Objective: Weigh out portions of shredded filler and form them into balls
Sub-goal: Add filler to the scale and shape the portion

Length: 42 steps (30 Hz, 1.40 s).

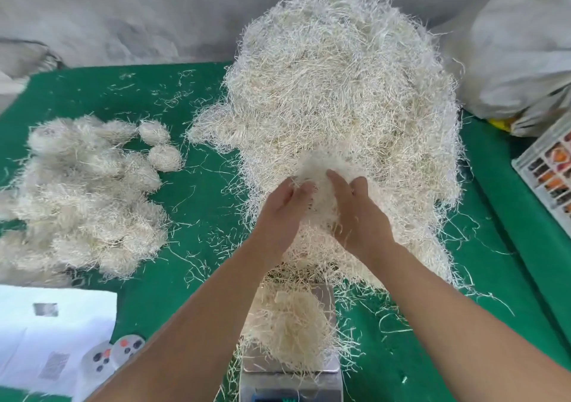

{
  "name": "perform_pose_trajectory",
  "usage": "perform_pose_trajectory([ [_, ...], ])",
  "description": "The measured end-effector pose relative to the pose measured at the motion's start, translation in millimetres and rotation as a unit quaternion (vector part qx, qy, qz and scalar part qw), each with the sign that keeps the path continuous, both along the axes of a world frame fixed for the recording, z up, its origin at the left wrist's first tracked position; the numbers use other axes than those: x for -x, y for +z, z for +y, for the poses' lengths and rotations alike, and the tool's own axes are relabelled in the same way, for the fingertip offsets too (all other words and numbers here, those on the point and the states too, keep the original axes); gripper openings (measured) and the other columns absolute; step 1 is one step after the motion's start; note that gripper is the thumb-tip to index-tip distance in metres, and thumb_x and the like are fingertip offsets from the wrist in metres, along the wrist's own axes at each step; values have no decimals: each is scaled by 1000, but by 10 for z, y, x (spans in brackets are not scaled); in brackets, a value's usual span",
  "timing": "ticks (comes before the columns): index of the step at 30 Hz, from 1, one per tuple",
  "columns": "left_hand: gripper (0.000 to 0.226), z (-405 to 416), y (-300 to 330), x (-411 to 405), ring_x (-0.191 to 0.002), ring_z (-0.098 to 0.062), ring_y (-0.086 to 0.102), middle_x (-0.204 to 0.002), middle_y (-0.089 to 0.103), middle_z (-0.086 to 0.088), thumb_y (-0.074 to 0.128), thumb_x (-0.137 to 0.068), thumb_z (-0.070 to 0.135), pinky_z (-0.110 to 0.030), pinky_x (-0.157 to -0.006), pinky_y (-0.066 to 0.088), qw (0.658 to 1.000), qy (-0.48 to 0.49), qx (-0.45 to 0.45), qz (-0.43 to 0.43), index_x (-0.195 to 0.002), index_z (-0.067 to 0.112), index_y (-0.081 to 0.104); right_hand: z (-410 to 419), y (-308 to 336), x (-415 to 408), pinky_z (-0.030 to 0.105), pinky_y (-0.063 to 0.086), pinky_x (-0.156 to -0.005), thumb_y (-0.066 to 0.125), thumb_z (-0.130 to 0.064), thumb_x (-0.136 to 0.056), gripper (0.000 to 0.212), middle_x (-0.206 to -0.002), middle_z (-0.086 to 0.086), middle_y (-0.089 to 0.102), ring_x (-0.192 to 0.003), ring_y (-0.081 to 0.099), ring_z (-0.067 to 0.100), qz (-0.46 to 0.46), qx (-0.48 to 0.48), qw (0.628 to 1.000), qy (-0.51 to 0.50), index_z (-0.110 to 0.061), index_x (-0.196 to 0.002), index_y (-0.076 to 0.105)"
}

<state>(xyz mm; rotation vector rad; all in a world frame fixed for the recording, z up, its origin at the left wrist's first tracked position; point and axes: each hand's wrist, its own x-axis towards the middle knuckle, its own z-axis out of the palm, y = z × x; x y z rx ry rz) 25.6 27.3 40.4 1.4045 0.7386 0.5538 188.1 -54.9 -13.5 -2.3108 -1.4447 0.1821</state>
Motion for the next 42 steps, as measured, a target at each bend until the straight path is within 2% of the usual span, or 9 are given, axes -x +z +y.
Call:
perform_pose_trajectory([
  [7, 45, 65, 152, 207, -123, -31, 61, -125, 67, -14, 64, -96, 46, -51, -119, 35, 971, 156, 132, -128, -124, 12, 63, 96, 75, -192, 30, 42, -51, 69, -39, -96, 59, -112, -1, 45, -62, 51, 18, -34, 105, 992, -58, -35, -144, 34],
  [11, 19, 145, 88, 253, -67, -10, 55, -78, 64, 4, 58, -105, 29, -27, -70, 50, 952, 221, 170, -128, -92, 17, 64, 106, 49, -288, 35, 49, -53, 63, -32, -101, 72, -126, 6, 50, -66, 58, 22, -37, 124, 989, -68, -42, -157, 18],
  [14, 14, 288, 71, 340, -63, -8, 55, -77, 62, 7, 57, -106, 28, -22, -59, 53, 935, 279, 189, -114, -101, 17, 63, 120, 33, -455, 41, 58, -60, 60, -20, -101, 78, -137, 12, 48, -72, 64, 24, -16, 121, 989, -86, -43, -161, 15],
  [20, 11, 694, 140, 674, -96, -19, 62, -105, 64, 2, 58, -103, 37, -50, -102, 47, 910, 357, 184, -107, -104, 27, 62, -96, -1, -1037, 34, 50, -64, 47, -8, -104, 43, -115, 14, 65, -71, 59, 18, 141, 78, 966, -200, -11, -147, 51],
  [23, 13, 662, 200, 653, -93, -19, 66, -99, 68, 1, 57, -104, 37, -51, -99, 51, 947, 296, 113, -50, -98, 27, 63, -134, 201, -1040, 43, 57, -78, 67, -8, -98, 86, -160, 25, 35, -101, 66, 32, 262, 138, 943, -154, -22, -165, 16],
  [27, 20, 485, 417, 537, -80, -15, 64, -82, 68, 5, 66, -85, 54, -43, -82, 52, 974, 223, 43, -11, -83, 34, 70, -108, 722, -865, 58, 30, -118, 86, -32, -84, 126, -170, 0, -11, -151, 25, 46, 166, 283, 943, 52, -47, -161, -14],
  [35, 52, 237, 744, 304, -58, -22, 30, -61, 38, -2, 60, -95, 59, -30, -52, 30, 994, 68, -36, -78, -59, 25, 45, 148, 823, 119, 49, 14, -115, 83, -64, -68, 130, -160, -26, 3, -147, 8, 14, 102, 116, 963, 220, -55, -155, -13],
  [38, 43, 237, 829, 295, -63, -22, 38, -65, 43, -1, 73, -89, 56, -33, -54, 34, 993, 49, 19, -106, -62, 29, 54, 309, 434, 339, 51, 41, -115, 82, -36, -84, 99, -141, 2, 51, -121, 47, 21, 103, 105, 974, 172, -27, -161, 19],
  [42, 47, 370, 849, 405, -58, -18, 57, -66, 50, 2, 84, -76, 57, -31, -56, 46, 989, 56, 90, -103, -70, 25, 50, 372, 184, 106, 27, 63, -67, 56, -7, -101, 33, -103, 5, 75, -75, 72, 12, 82, 84, 989, 93, -13, -132, 64],
])
